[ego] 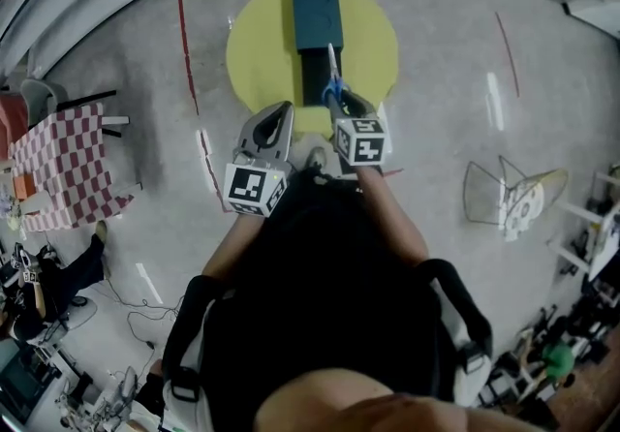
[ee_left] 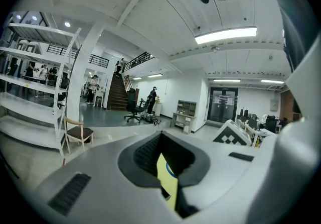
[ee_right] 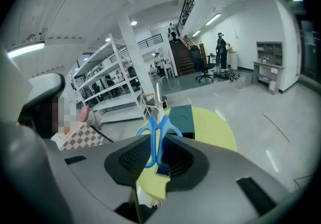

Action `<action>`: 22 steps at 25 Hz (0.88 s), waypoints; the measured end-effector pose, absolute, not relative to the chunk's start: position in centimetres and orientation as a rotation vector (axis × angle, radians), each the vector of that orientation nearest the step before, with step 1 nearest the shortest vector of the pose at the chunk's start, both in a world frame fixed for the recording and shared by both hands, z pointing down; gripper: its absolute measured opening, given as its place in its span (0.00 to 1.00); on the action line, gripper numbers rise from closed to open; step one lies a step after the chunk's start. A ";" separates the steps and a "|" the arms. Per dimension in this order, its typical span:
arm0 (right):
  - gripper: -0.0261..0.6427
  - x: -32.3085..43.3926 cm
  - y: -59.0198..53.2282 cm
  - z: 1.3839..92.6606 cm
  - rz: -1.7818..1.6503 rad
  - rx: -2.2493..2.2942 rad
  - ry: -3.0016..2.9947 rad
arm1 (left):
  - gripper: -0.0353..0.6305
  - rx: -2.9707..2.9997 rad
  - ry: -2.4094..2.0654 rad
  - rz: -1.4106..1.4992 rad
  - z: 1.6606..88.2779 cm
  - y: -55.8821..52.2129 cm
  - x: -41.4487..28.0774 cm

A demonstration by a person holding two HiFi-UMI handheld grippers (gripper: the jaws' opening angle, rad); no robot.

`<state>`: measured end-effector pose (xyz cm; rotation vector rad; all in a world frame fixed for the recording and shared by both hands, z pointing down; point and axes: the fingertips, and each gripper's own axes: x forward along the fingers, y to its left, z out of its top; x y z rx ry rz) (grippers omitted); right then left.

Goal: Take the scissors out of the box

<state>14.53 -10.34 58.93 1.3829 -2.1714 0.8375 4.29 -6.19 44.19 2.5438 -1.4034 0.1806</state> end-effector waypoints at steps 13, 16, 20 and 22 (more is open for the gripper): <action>0.16 12.3 -8.7 47.3 0.568 1.534 -2.437 | 0.03 2.583 -1.453 0.059 39.8 -8.3 2.0; 0.16 11.4 -8.0 45.6 0.539 1.549 -2.477 | 0.03 2.581 -1.432 0.053 40.0 -8.6 1.4; 0.16 10.4 -7.2 44.0 0.495 1.564 -2.517 | 0.03 2.617 -1.408 0.074 40.5 -8.7 0.6; 0.16 10.0 -7.1 43.8 0.487 1.575 -2.520 | 0.03 2.611 -1.401 0.062 40.4 -8.9 0.2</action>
